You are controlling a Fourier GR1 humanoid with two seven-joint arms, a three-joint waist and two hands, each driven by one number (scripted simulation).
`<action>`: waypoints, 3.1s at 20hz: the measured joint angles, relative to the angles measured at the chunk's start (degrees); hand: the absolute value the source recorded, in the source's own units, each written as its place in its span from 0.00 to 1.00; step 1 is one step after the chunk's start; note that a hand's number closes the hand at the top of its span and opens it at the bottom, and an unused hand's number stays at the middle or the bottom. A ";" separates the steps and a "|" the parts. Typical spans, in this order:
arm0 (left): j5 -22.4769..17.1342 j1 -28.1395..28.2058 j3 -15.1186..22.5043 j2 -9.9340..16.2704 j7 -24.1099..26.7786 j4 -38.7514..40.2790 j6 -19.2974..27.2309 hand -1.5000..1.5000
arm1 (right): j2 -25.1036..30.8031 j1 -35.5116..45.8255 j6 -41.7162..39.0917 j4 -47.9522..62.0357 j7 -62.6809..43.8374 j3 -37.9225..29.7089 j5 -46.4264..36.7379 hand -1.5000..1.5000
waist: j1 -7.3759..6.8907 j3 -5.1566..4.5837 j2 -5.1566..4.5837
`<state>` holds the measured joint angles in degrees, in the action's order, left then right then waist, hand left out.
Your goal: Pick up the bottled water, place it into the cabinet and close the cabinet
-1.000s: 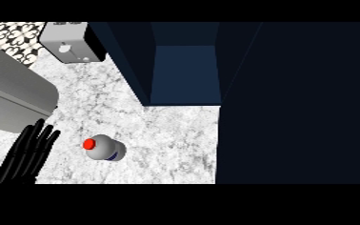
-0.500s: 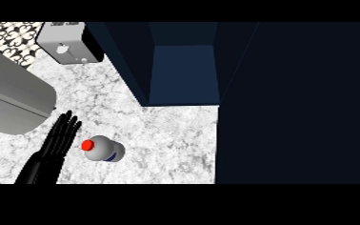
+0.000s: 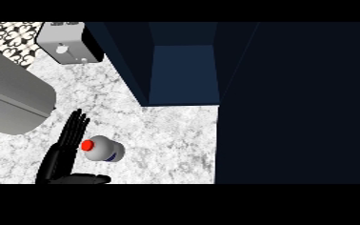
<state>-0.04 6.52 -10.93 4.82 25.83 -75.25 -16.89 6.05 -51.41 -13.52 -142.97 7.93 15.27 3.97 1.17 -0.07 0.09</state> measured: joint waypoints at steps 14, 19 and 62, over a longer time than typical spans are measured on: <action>2.34 -11.40 -0.02 1.17 15.61 30.18 -5.76 0.00 | 1.36 -5.29 -2.70 -0.07 4.31 -1.17 0.34 0.00 | 0.23 -0.03 -0.10; 1.76 -14.31 -0.89 -0.08 18.86 36.67 -4.17 1.00 | 1.16 -6.81 -3.09 0.04 5.73 -1.35 0.35 0.00 | 0.08 0.01 -0.09; -25.38 -26.20 26.48 -4.80 6.67 19.65 27.50 1.00 | 0.78 -6.37 -3.70 1.24 6.91 -2.31 0.46 0.00 | -0.28 0.11 0.18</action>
<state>-25.42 -19.69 15.54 0.02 32.50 -55.59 10.61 6.84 -57.77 -17.23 -141.73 14.84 12.96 4.42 0.90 0.04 0.27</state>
